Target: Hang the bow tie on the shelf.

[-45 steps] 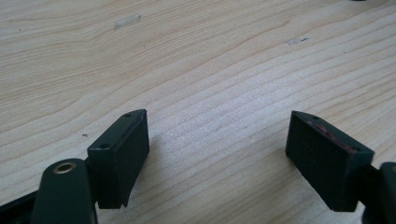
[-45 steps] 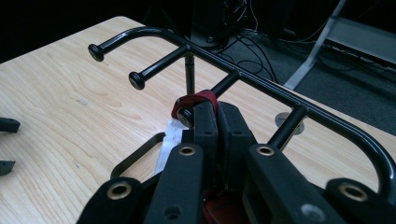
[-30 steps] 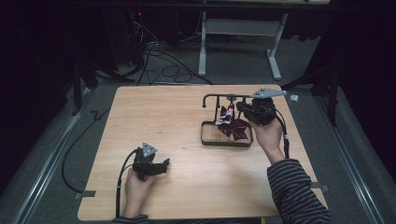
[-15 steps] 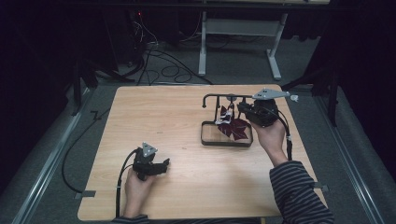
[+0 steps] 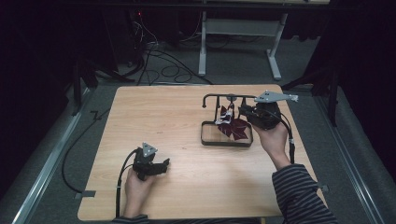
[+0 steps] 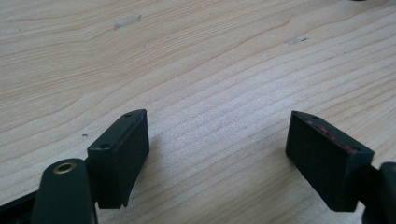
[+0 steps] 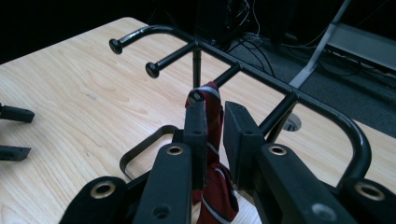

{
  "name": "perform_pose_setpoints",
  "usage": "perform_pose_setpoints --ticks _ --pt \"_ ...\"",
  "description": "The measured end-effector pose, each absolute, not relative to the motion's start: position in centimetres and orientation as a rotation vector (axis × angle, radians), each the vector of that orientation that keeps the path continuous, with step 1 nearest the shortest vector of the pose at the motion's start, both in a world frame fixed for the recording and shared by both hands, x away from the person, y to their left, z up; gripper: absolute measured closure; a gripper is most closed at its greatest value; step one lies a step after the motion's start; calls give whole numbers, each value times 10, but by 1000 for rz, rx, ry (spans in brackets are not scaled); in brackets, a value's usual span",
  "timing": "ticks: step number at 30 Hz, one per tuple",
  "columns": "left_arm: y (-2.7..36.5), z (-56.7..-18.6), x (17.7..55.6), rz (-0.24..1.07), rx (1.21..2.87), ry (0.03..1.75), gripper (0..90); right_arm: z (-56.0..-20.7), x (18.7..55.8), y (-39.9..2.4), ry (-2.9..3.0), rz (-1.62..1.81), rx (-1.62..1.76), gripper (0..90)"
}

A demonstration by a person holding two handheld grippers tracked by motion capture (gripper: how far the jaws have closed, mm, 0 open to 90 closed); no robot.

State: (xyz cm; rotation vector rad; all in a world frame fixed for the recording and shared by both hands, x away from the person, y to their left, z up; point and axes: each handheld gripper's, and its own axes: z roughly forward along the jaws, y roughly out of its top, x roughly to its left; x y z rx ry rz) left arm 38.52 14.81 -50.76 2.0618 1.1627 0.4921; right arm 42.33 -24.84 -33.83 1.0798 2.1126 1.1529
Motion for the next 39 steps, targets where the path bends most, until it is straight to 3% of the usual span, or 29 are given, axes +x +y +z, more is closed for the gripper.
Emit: perform_pose_setpoints --ticks 39 --pt "148 -508 385 492 2061 1163 219 -362 395 -293 2082 1198 1176 752"
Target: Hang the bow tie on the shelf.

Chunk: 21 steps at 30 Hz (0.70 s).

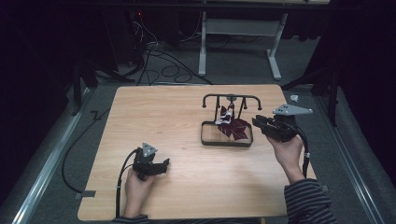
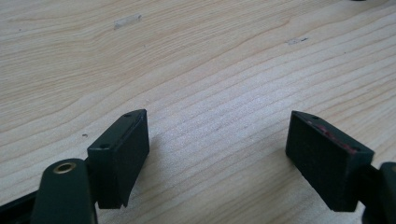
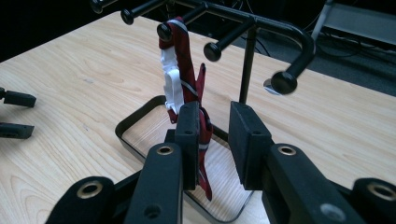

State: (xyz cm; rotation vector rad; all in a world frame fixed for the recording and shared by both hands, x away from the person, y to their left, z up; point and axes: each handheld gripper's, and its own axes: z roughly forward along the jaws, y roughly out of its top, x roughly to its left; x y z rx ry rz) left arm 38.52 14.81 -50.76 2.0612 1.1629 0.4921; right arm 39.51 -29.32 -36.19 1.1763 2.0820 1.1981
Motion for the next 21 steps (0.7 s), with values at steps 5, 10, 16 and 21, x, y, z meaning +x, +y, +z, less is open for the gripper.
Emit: perform_pose_setpoints --ticks 5,10,16,21 --pt "148 -508 385 492 2061 1163 219 -366 390 -300 2073 1205 1197 744" --pt "148 -508 385 492 2061 1163 219 -371 386 -306 2066 1211 1215 742" --pt "148 -508 385 492 2061 1163 219 -376 381 -312 2059 1216 1236 739" --pt "148 -508 385 492 2061 1163 219 -382 377 -317 2054 1221 1256 739"
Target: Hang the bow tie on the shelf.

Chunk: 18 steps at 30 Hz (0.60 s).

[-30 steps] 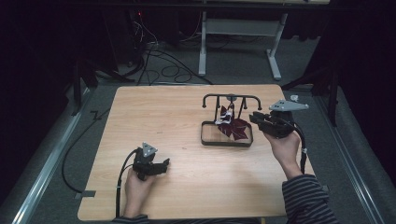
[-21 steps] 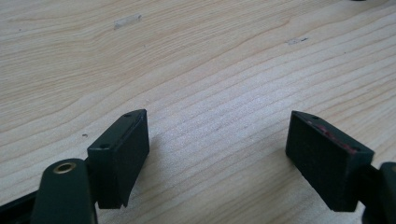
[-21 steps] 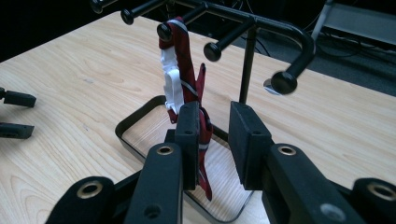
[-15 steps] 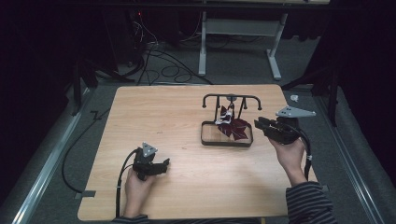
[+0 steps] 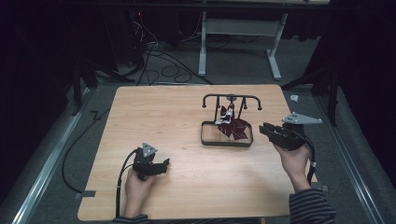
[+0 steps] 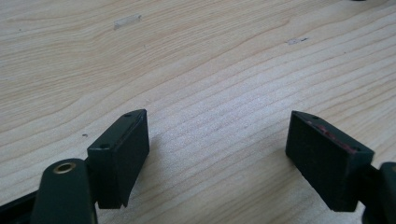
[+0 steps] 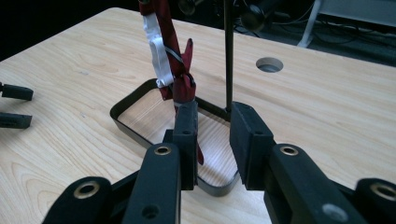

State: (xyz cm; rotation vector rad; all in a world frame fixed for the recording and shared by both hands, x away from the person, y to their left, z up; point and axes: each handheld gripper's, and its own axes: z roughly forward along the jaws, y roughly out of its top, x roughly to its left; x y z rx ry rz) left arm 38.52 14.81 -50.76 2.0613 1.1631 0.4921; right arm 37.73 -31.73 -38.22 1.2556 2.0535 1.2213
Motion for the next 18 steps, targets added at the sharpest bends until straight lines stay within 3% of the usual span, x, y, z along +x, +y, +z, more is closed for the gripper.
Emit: perform_pose_setpoints --ticks 18 --pt "148 -508 385 492 2061 1164 219 -411 368 -325 2061 1231 1321 737"
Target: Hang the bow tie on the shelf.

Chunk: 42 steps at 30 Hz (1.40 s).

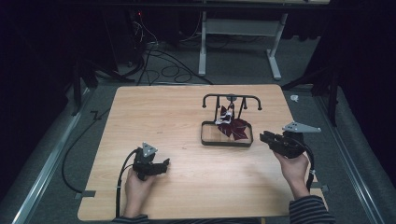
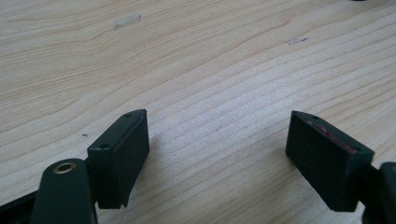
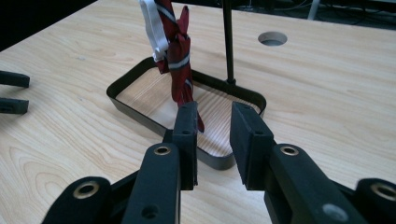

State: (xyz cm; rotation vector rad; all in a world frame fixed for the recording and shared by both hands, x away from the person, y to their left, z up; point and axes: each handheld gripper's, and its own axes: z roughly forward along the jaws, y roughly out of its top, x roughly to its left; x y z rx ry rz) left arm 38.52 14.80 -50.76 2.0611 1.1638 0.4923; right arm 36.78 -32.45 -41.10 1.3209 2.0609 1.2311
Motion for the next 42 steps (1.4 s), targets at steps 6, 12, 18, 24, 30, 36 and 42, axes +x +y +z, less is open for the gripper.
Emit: perform_pose_setpoints --ticks 6,12,18,24,30,36,42 --pt "148 -508 385 493 2061 1164 219 -421 366 -324 2080 1226 1339 732" --pt "148 -508 385 493 2061 1164 219 -430 366 -321 2101 1218 1355 731" --pt "148 -508 385 493 2061 1164 219 -440 366 -318 2122 1210 1373 730" --pt "148 -508 385 493 2061 1164 219 -448 365 -316 2139 1193 1380 729" --pt "148 -508 385 493 2061 1164 219 -455 363 -316 2147 1186 1392 727" --pt "148 -508 385 493 2061 1164 219 -462 362 -315 2156 1176 1398 728" --pt "148 -508 385 493 2061 1164 219 -468 362 -313 2164 1163 1406 725"
